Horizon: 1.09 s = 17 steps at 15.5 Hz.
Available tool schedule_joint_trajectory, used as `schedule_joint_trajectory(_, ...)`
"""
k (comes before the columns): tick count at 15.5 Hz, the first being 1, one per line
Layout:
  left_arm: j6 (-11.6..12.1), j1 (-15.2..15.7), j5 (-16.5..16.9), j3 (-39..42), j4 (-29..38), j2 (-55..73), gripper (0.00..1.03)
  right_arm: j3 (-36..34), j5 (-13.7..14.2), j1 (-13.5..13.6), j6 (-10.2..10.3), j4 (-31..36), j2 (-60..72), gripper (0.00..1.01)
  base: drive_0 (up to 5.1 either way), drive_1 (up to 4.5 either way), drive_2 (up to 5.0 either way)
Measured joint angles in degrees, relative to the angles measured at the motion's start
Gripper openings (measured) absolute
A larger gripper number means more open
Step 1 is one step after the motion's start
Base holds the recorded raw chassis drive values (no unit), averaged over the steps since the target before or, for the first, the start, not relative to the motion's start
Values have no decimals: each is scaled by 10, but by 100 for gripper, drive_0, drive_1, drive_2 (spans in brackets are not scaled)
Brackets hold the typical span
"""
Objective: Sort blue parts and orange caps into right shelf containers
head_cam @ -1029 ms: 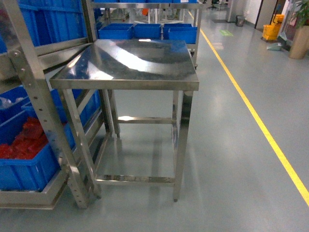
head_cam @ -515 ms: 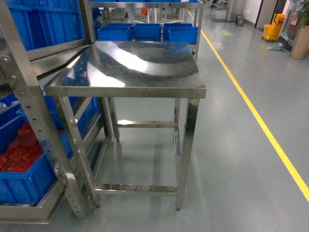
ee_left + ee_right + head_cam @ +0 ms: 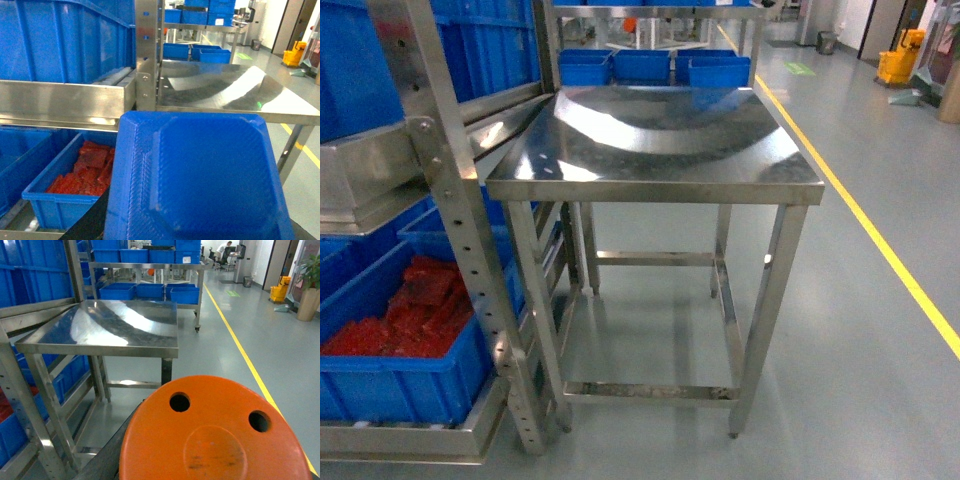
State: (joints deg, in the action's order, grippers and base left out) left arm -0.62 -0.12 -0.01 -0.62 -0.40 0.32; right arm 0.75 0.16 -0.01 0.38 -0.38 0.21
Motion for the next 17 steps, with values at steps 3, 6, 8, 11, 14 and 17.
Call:
schedule_joint_trajectory(3, 0, 0, 0, 0, 0, 0, 42, 0, 0, 0, 0, 0, 0, 43, -481, 255, 255)
schedule_joint_trajectory(6, 0, 0, 0, 0, 1, 0, 42, 0, -1, 0, 0, 1, 0, 43, -489, 248, 248)
schedule_joint_trajectory(8, 0, 0, 0, 0, 0, 0, 42, 0, 0, 0, 0, 1, 0, 43, -490, 246, 246)
schedule_joint_trajectory(11, 0, 0, 0, 0, 0, 0, 42, 0, -1, 0, 0, -2, 0, 43, -493, 243, 243)
schedule_joint_trajectory(14, 0, 0, 0, 0, 0, 0, 42, 0, -1, 0, 0, 0, 0, 43, -507, 230, 230)
schedule_joint_trajectory(17, 0, 0, 0, 0, 0, 0, 42, 0, -1, 0, 0, 0, 0, 43, -508, 228, 228)
